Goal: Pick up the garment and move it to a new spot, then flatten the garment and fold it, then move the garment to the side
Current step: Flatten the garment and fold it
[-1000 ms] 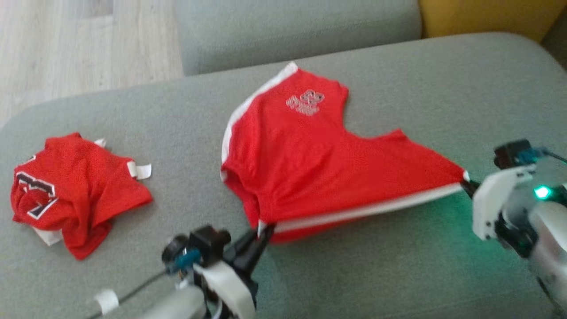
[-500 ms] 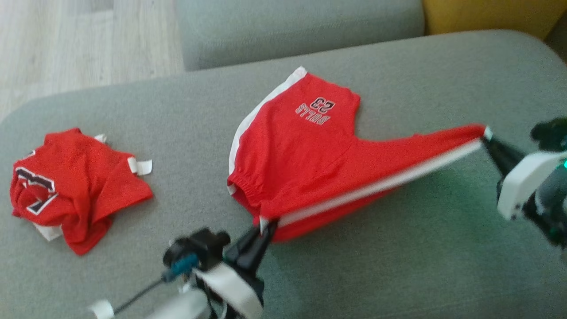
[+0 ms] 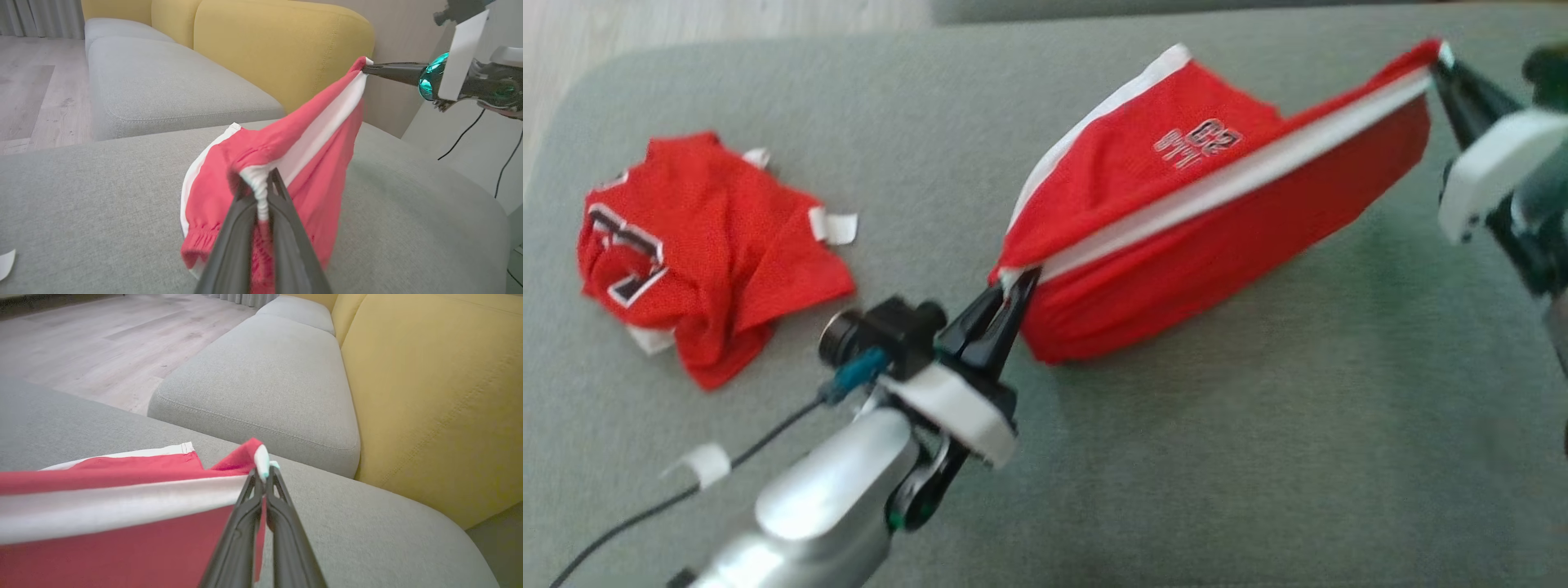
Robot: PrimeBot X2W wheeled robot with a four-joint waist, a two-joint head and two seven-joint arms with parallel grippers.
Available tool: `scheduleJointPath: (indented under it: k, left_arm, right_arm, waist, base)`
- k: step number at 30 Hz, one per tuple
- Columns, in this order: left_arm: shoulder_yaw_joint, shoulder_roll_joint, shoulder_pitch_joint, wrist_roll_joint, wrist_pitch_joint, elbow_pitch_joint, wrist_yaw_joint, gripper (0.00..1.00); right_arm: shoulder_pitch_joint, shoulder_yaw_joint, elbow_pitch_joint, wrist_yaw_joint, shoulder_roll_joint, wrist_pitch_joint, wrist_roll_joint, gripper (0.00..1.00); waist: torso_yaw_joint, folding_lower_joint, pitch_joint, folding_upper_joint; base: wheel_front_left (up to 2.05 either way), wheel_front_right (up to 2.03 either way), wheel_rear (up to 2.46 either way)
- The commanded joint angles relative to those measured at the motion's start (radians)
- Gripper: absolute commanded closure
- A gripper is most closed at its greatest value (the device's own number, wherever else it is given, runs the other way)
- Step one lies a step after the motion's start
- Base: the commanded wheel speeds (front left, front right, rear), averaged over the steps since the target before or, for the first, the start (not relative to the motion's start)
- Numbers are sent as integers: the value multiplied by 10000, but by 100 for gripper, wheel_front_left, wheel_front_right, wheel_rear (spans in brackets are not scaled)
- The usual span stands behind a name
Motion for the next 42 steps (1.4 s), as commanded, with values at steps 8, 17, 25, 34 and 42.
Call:
scheduleJointPath:
  k: [8, 17, 25, 34, 42]
  left_arm:
    - [394, -770, -1705, 122, -24, 884, -369, 100]
    - [281, -1547, -2461, 212, -249, 1863, -761, 100]
    - [246, -2095, -2735, 216, -485, 2436, -998, 100]
    - [125, -2398, -2836, 343, -628, 3042, -1045, 61]
    - [450, -2490, -2676, 424, -704, 3218, -913, 0]
  right_arm:
    - [-2234, 256, 1749, -9, 434, -13, -975, 100]
    - [-3438, 468, 3630, -9, 786, -657, -1429, 100]
    - [-4232, 679, 4874, -9, 891, -1144, -1631, 100]
    - [-4857, 710, 5868, -9, 1017, -1709, -1763, 0]
    - [-4940, 776, 6299, -9, 1122, -2485, -1958, 0]
  waist:
    - [1388, -2, 1545, 0]
    - [2154, -2, 2327, 0]
    - [2520, -2, 2756, 0]
    - [2766, -2, 2897, 0]
    - [2496, -2, 2467, 0]
  base:
    - [0, 0, 0]
    - [0, 0, 0]
    - [0, 0, 0]
    - [0, 0, 0]
    - [0, 0, 0]
